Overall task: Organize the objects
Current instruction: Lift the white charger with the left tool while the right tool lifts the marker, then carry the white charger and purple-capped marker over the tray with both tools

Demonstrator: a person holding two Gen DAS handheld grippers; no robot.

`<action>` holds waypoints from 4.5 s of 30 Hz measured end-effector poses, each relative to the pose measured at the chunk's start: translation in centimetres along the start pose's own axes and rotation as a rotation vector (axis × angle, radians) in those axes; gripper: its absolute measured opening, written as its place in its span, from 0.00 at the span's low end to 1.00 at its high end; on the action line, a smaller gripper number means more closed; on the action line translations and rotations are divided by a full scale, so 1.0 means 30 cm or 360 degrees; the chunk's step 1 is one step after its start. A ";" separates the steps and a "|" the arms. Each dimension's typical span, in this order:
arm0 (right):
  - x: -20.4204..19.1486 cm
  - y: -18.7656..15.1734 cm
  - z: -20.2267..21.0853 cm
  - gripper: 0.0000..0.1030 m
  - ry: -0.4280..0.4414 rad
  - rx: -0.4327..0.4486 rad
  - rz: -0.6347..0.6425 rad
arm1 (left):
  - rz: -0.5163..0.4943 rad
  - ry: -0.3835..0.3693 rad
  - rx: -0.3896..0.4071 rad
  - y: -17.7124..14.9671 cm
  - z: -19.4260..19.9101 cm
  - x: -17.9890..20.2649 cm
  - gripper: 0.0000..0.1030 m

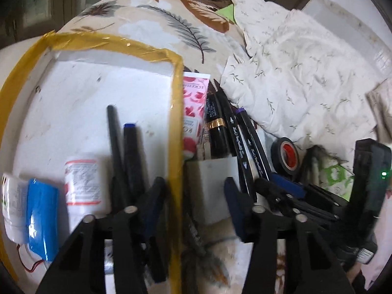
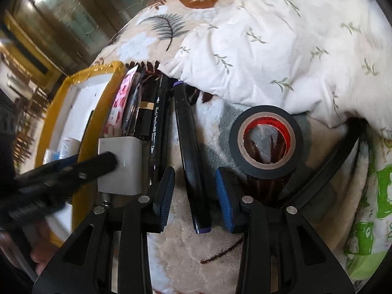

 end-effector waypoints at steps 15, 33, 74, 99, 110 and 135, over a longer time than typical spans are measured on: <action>-0.008 -0.014 0.027 0.32 0.0022 -0.0019 0.0014 | -0.0087 0.0248 -0.0050 0.034 -0.097 0.086 0.80; 0.013 -0.054 0.055 0.15 -0.0028 0.0038 -0.0023 | -0.0201 -0.0008 0.0036 -0.073 0.033 0.093 0.57; 0.056 -0.085 0.069 0.15 0.0261 0.0056 -0.0195 | -0.0079 -0.0050 -0.0092 -0.147 0.077 0.159 0.74; 0.072 -0.112 0.073 0.16 0.0380 0.0083 -0.0276 | -0.0291 0.0180 -0.0075 -0.020 -0.066 0.208 0.52; 0.086 -0.033 0.070 0.21 0.0340 0.0073 -0.0272 | -0.0201 0.0052 -0.0089 -0.064 -0.031 0.168 0.44; -0.131 -0.055 0.181 0.14 0.0212 0.0181 -0.0123 | 0.0185 -0.0190 0.0192 -0.097 0.319 -0.197 0.44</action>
Point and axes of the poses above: each gripper's, at about its wrist camera, not at the fingertips, and z roughly against the way its jaws point, x to its right, y to its top, the point moved 2 cm from there along -z, roughly the way its jaws point, and after that the axes turned 5 degrees about x, right-handed, at the moved point
